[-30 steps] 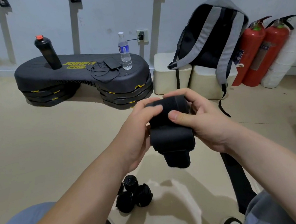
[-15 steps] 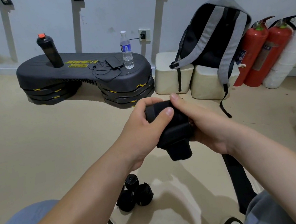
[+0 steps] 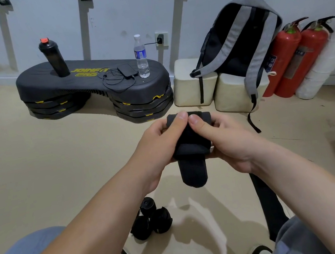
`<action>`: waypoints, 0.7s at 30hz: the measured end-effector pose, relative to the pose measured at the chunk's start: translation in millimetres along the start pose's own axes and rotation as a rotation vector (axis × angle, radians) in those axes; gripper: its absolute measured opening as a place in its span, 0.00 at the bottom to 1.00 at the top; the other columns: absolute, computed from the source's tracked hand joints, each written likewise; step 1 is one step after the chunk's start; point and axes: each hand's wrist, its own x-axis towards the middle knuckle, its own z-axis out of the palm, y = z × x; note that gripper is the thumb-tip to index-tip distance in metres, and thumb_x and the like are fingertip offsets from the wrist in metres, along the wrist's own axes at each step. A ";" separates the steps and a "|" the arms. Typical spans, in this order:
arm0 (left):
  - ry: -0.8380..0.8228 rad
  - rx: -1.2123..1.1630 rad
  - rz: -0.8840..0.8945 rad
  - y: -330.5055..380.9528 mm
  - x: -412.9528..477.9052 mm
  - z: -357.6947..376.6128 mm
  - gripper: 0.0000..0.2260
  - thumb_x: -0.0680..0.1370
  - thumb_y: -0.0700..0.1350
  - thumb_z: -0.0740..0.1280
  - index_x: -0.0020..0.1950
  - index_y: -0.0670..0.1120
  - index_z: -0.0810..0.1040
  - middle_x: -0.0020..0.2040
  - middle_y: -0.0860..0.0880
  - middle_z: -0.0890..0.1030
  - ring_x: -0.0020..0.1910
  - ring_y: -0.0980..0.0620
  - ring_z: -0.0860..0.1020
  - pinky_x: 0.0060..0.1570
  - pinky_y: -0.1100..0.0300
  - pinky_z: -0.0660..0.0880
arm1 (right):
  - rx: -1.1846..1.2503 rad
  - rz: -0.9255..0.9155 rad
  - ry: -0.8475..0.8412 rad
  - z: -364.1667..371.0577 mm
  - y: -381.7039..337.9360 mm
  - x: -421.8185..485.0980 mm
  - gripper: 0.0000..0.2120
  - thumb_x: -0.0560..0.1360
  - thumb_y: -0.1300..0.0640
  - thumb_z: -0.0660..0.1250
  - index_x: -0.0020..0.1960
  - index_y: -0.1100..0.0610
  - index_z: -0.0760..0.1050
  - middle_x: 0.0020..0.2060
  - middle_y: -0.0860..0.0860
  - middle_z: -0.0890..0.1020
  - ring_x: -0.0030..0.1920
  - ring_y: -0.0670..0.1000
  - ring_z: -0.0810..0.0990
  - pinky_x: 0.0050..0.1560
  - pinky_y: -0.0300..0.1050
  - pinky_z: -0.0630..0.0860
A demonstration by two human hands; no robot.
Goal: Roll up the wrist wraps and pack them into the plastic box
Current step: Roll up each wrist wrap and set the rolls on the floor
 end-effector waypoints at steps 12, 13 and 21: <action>0.197 -0.068 0.021 -2.2 1.3 2.2 0.23 0.78 0.63 0.73 0.54 0.42 0.82 0.51 0.44 0.88 0.50 0.46 0.88 0.56 0.44 0.85 | 0.016 0.024 0.126 2.6 1.3 5.1 0.17 0.83 0.45 0.67 0.64 0.54 0.81 0.54 0.52 0.89 0.51 0.53 0.89 0.49 0.53 0.84; 0.224 -0.072 0.020 -1.4 0.6 1.4 0.20 0.80 0.61 0.72 0.49 0.43 0.81 0.48 0.45 0.88 0.46 0.47 0.88 0.54 0.48 0.86 | 0.034 0.029 0.165 2.3 0.1 6.5 0.17 0.83 0.44 0.67 0.64 0.54 0.81 0.53 0.50 0.89 0.50 0.52 0.89 0.48 0.52 0.83; 0.171 0.150 0.025 -14.7 -4.2 0.6 0.16 0.76 0.43 0.79 0.60 0.47 0.80 0.46 0.47 0.87 0.42 0.52 0.84 0.49 0.52 0.83 | 0.208 0.110 0.297 -2.8 2.8 13.8 0.21 0.84 0.41 0.63 0.65 0.57 0.80 0.53 0.55 0.89 0.54 0.57 0.89 0.54 0.56 0.85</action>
